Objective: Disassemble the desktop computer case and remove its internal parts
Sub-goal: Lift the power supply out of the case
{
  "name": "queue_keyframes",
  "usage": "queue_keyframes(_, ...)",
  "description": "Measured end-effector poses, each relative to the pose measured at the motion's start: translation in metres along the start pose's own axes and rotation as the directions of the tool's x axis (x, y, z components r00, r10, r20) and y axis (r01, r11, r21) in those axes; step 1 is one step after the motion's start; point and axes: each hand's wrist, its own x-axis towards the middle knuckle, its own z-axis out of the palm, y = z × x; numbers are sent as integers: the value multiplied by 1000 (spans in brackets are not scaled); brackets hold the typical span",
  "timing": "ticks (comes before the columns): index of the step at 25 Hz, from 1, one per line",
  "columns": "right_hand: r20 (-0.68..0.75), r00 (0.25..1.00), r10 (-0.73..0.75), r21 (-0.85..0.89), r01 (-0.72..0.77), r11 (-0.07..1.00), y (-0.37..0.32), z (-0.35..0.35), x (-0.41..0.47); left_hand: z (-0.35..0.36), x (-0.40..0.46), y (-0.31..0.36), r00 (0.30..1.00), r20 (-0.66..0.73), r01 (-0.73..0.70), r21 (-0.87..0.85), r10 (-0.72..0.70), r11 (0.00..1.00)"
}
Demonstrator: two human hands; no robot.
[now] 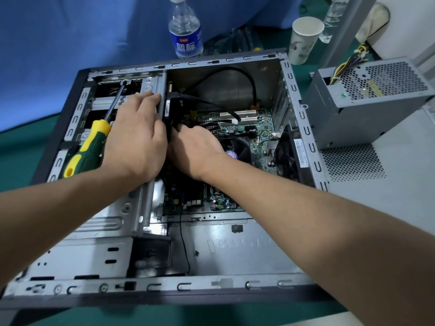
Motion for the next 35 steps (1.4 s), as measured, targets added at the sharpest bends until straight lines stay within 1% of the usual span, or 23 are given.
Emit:
queue_keyframes(3,47,999,21,10,-21,1000,2,-5,1,1,0,0,1000,5,2,-2,-2,1000)
queue_keyframes(7,210,977,-47,-1,49,999,-1,-13,2,1,0,0,1000,5,3,-2,-3,1000)
queue_keyframes(9,271,962,-38,15,35,999,-1,-19,3,0,0,0,1000,5,3,1,-3,1000)
queue_keyframes(12,320,947,33,60,-55,997,-5,-28,4,2,0,-2,1000,6,-3,5,3,1000)
queue_keyframes(15,339,926,167,71,-202,977,0,-36,2,2,1,-4,1000,2,0,7,0,1000)
queue_keyframes(17,320,915,247,117,-297,948,17,-40,-2,2,0,-3,1000,3,1,8,-1,1000)
queue_keyframes(19,309,911,273,173,-336,926,33,-43,-4,2,0,-2,1000,2,-2,8,2,1000)
queue_keyframes(21,319,905,283,187,-353,917,38,-45,-3,2,0,-2,1000,0,0,6,0,1000)
queue_keyframes(22,340,899,275,196,-354,914,39,-46,-3,2,0,-2,1000,0,1,4,-1,1000)
queue_keyframes(24,385,901,202,249,-312,917,42,-53,-6,2,0,-2,1000,0,4,5,-4,1000)
queue_keyframes(25,362,916,170,292,-285,913,46,-58,-9,1,0,-1,1000,2,3,5,-3,1000)
queue_keyframes(26,310,935,172,330,-276,903,50,-63,-11,1,0,-1,1000,6,1,5,-1,1000)
queue_keyframes(27,250,945,211,359,-292,886,53,-68,-13,1,0,0,1000,9,2,5,-2,1000)
queue_keyframes(29,133,950,282,360,-311,880,46,-73,-14,0,1,1,1000,14,7,5,-7,1000)
queue_keyframes(30,95,958,270,341,-286,896,38,-75,-14,-1,1,1,1000,17,9,6,-9,1000)
queue_keyframes(31,83,972,219,323,-234,917,30,-75,-14,-1,1,1,1000,19,10,7,-10,1000)
queue_keyframes(33,121,989,81,282,-113,953,21,-72,-15,-1,1,0,1000,20,12,9,-12,1000)
queue_keyframes(35,225,974,32,228,-85,970,21,-65,-16,-1,1,0,1000,20,9,6,-10,1000)
